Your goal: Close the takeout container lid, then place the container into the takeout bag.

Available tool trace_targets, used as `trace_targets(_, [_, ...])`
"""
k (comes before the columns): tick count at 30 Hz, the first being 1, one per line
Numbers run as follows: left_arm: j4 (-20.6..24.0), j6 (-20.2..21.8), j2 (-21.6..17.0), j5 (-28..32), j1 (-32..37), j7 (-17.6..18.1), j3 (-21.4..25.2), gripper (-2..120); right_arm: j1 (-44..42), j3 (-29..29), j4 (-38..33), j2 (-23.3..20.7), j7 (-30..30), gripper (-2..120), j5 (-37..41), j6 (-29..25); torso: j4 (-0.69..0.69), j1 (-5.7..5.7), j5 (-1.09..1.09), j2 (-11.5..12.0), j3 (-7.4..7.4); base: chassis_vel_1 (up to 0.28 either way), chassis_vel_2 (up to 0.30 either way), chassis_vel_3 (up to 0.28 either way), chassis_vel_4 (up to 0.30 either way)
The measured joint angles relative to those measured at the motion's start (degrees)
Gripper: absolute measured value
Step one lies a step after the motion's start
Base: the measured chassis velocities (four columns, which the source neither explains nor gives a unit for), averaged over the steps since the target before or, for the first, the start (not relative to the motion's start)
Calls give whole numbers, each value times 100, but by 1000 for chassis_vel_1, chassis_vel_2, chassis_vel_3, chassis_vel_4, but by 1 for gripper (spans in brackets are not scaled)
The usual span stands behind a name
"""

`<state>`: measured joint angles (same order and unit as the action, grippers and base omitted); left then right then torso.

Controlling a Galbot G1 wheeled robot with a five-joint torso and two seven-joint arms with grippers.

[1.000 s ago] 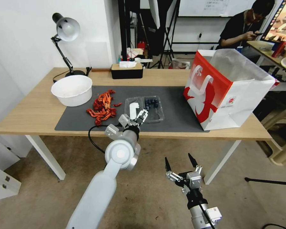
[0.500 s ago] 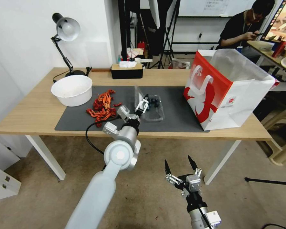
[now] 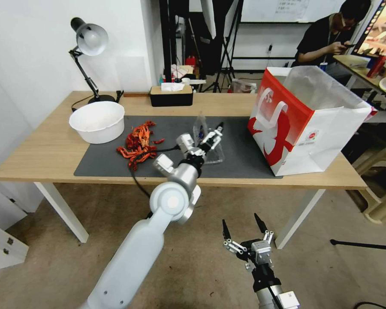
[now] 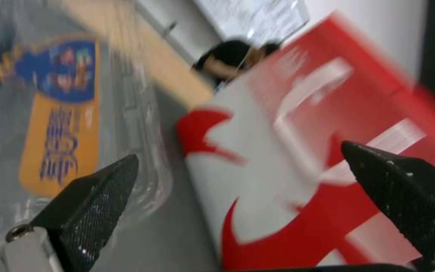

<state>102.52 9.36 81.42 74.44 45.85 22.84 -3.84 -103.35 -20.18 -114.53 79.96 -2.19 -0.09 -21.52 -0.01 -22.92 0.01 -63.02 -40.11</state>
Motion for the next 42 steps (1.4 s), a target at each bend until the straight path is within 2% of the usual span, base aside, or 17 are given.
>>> trace_targets(2, [-213,123,82,118,-164,300,-86,100,-1,-9,-12,2,-2,100,29,4,-1,0,0,0,0,0,0,0,0])
trace_targets(4, [-252,127,87,126,-191,341,-100,100,-1,-9,-23,4,-2,100,48,9,0,0,0,0,0,0,0,0,0])
trace_targets(10, [-383,145,65,128,-313,658,-120,83,11,22,-172,2,190,100,387,47,1,0,0,0,0,0,0,0,0])
trace_targets(11, [-416,198,25,70,-320,718,-116,73,63,20,-327,-49,504,100,968,145,1,0,-1,0,0,0,0,0,0])
trace_targets(16, [-427,338,-40,-41,-295,810,-122,60,259,-134,-654,-223,944,100,2045,521,2,0,0,0,0,0,0,0,0])
trace_targets(18, [-429,364,-52,-80,-268,865,-132,50,459,-311,-922,-398,1141,100,2923,897,1,0,-1,0,0,0,0,0,0])
trace_targets(19, [-433,367,-55,-97,-255,893,-133,43,688,-442,-1151,-567,1144,100,3798,1248,1,0,0,0,0,0,0,0,0])
trace_targets(20, [-433,367,-55,-97,-255,893,-133,43,688,-442,-1151,-567,1144,100,3798,1248,1,0,0,0,0,0,0,0,0])
trace_targets(22, [-435,367,-60,-101,-246,901,-133,36,961,-530,-1340,-719,1001,100,4658,1579,0,0,-1,0,0,0,0,0,0])
trace_targets(23, [-435,367,-75,-101,-239,911,-133,29,1350,-590,-1451,-883,741,100,5580,1940,1,0,-1,0,0,0,0,0,0])
trace_targets(24, [-435,367,-75,-101,-239,911,-133,29,1350,-590,-1451,-883,741,100,5580,1940,1,0,-1,0,0,0,0,0,0])
trace_targets(27, [-439,363,-105,-101,-238,924,-133,15,2110,-610,-1388,-1136,211,100,6791,2466,2,0,-1,-1,0,0,0,0,0])
trace_targets(30, [-443,359,-115,-101,-239,933,-126,10,2436,-590,-1264,-1227,-16,100,7195,2700,1,-1,0,-1,-1,0,0,0,0])
trace_targets(31, [-443,355,-132,-100,-241,935,-113,3,2768,-554,-1095,-1302,-220,100,7491,2898,1,0,0,-1,-1,0,0,0,0])
trace_targets(32, [-445,348,-174,-96,-237,939,-81,0,3878,-314,-454,-1414,-869,100,8078,3332,2,-1,0,0,-1,0,0,0,0])
trace_targets(36, [-451,346,-182,-95,-186,943,-71,0,4777,36,214,-1389,-1687,100,8194,3858,1,-2,-1,0,-1,0,0,0,0])
trace_targets(42, [-510,331,-173,-107,-154,943,-68,0,5540,393,887,-1328,-2214,100,8189,4514,2,-2,-1,0,-1,0,0,0,0])
